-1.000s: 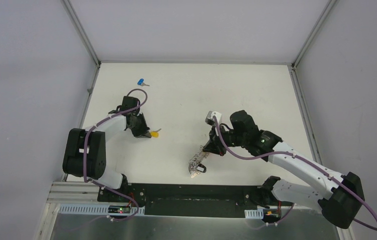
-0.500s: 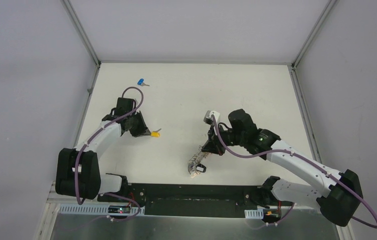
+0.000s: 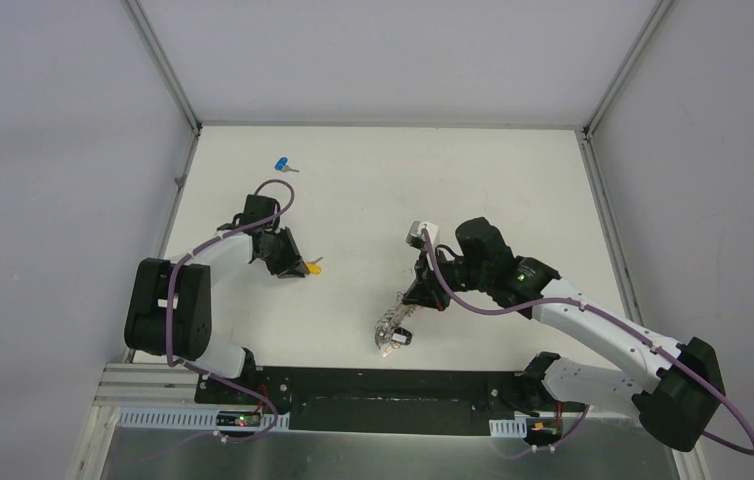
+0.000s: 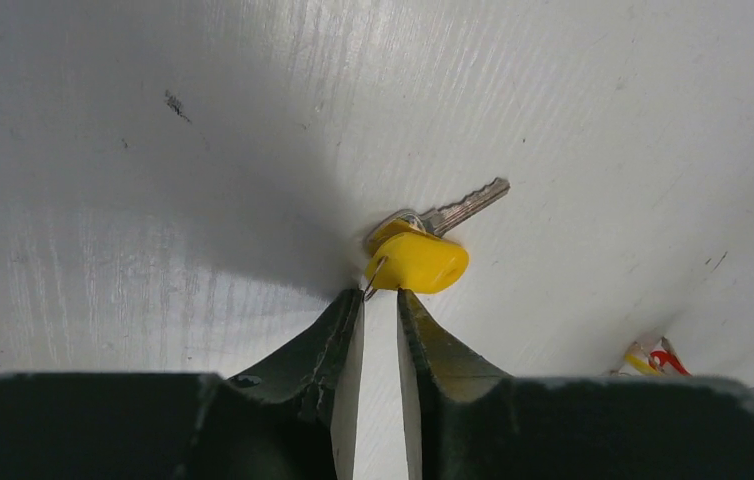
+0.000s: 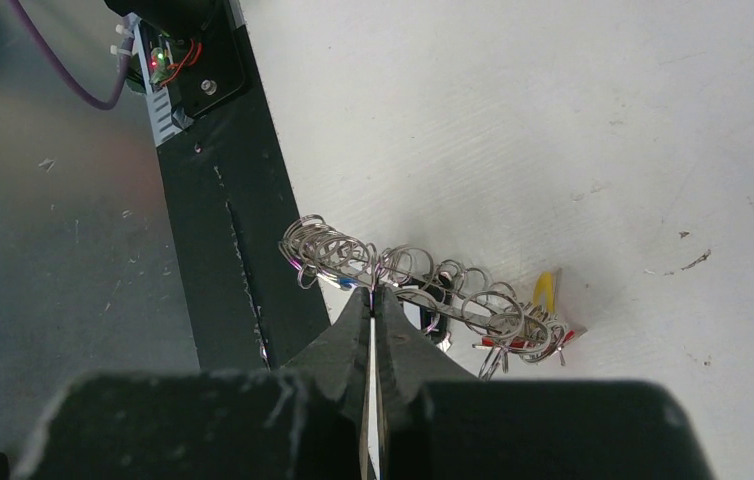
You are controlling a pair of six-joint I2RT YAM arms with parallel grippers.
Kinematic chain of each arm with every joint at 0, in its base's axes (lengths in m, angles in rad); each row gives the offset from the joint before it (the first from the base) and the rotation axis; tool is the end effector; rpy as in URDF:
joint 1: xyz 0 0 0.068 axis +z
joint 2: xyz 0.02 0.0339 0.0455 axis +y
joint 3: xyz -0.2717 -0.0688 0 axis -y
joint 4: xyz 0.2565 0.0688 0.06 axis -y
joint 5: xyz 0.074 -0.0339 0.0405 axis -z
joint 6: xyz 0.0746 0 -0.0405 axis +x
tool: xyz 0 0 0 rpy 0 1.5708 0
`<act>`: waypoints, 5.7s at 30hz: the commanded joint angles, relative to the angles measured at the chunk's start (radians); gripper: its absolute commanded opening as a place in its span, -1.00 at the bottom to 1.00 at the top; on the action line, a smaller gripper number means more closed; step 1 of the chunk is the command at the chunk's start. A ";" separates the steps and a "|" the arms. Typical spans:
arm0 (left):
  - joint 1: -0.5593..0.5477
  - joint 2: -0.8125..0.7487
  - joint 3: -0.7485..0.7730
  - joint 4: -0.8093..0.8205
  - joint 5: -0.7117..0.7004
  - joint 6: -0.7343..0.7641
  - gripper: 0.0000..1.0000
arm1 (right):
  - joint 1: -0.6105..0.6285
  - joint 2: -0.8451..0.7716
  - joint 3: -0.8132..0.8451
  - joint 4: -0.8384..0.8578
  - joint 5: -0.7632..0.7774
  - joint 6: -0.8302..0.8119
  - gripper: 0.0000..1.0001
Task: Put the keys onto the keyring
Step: Pick up the key from the center of the board, then insert the key onto the keyring.
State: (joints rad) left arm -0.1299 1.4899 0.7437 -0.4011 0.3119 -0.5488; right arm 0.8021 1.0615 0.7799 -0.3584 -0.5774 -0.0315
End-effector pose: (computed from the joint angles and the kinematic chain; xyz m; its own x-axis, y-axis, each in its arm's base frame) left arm 0.2813 -0.0598 0.1221 -0.9008 -0.3830 -0.2047 -0.2597 0.8528 -0.4531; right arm 0.1515 0.2153 0.2556 -0.3864 -0.4375 -0.8120 -0.9193 0.2541 0.3006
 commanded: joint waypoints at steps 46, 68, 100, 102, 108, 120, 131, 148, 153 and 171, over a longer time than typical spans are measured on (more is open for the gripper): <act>-0.007 -0.269 0.089 -0.117 0.061 0.130 -1.00 | -0.003 -0.018 0.083 0.018 -0.129 -0.099 -1.00; -0.459 -0.517 0.255 -0.189 0.240 0.407 -1.00 | -0.003 -0.066 0.112 0.133 -0.321 -0.280 -1.00; -0.869 -0.509 0.283 -0.055 -0.057 0.273 -1.00 | -0.003 -0.057 0.098 0.174 -0.326 -0.190 -1.00; -0.871 -0.513 0.285 -0.049 -0.085 0.287 -1.00 | -0.002 -0.058 0.096 0.174 -0.336 -0.192 -1.00; -0.873 -0.515 0.289 -0.044 -0.082 0.347 -1.00 | -0.003 -0.060 0.096 0.169 -0.342 -0.197 -1.00; -0.894 -0.584 0.249 -0.039 0.037 0.490 -1.00 | -0.003 -0.048 0.109 0.153 -0.331 -0.200 -1.00; -0.923 -0.585 0.230 -0.013 0.013 0.599 -1.00 | -0.003 -0.047 0.114 0.151 -0.366 -0.202 -1.00; -0.960 -0.563 0.242 -0.038 0.022 0.792 -1.00 | -0.002 -0.043 0.114 0.148 -0.413 -0.212 -1.00; -1.010 -0.551 0.246 -0.043 0.012 0.861 -1.00 | -0.003 -0.043 0.114 0.147 -0.407 -0.211 -1.00; -1.091 -0.576 0.256 -0.072 -0.093 0.947 -1.00 | -0.003 -0.041 0.117 0.136 -0.390 -0.209 -1.00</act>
State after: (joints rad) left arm -1.1984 0.9230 0.9768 -0.4896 0.2317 0.3752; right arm 0.8021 1.0241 0.8623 -0.2836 -0.9585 -0.2298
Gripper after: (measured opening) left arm 0.007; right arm 0.006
